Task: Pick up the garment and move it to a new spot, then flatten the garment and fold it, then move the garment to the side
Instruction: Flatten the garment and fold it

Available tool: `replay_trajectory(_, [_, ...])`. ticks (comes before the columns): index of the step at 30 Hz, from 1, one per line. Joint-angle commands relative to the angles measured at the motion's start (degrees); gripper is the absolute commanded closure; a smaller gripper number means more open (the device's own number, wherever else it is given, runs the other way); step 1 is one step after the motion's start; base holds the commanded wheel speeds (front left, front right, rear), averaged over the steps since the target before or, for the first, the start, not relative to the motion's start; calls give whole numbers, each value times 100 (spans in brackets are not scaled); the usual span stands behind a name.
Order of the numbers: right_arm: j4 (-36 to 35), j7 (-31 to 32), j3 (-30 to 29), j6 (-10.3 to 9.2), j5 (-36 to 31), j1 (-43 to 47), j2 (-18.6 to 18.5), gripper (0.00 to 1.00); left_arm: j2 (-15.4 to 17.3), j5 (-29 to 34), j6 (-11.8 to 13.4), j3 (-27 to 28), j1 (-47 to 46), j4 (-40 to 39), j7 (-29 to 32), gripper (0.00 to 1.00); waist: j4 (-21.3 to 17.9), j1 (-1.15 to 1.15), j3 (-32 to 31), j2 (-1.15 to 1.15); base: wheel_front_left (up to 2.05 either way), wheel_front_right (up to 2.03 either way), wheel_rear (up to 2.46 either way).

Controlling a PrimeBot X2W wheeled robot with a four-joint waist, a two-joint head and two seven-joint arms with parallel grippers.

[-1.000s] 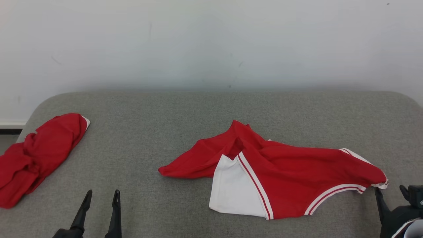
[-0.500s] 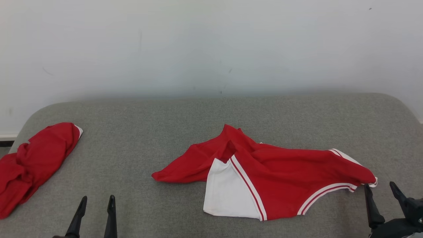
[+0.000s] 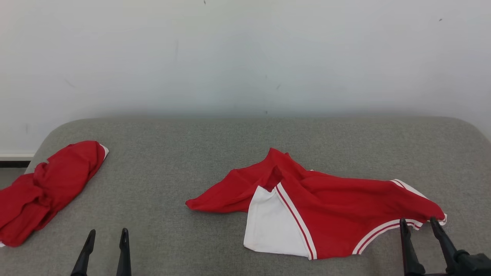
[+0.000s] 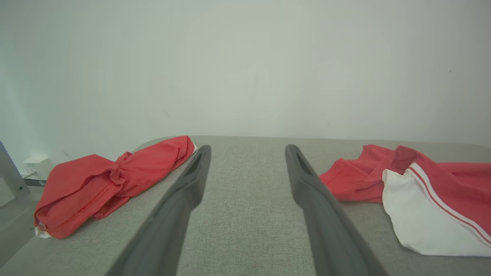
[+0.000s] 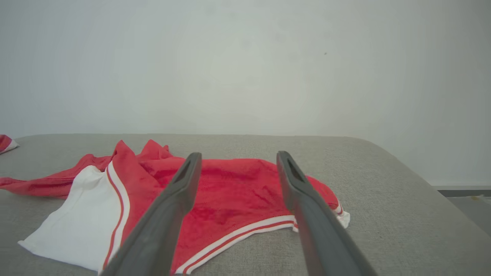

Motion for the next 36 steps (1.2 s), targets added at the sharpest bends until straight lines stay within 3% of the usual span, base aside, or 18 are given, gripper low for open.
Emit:
replay_trajectory(1, [-95,-34,-24,-13,11,120,92,0,2,45,-3,23,89,-26,-19,0,49,0,-1,0,0,0,0])
replay_trajectory(9, [-109,-47,119,-13,-4,388,304,0,32,68,-5,16,94,-5,-19,0,220,0,18,0,0,0,0])
replay_trajectory(16, [293,125,705,-13,-15,-193,211,0,1,92,-6,-130,-82,32,-19,0,538,0,96,0,0,0,0])
replay_trajectory(23, [1445,506,1437,-13,-19,-1098,113,0,-79,16,-1,-457,-319,183,-19,0,1084,0,213,0,0,0,0])
replay_trajectory(32, [3173,826,1614,-13,-120,-1747,209,0,-77,-91,-1,-722,-516,356,-19,0,1476,0,315,0,0,0,0])
replay_trajectory(36, [3602,812,1593,-13,-265,-1873,246,0,-52,-120,-1,-747,-531,378,-19,0,1513,0,321,0,0,0,0])
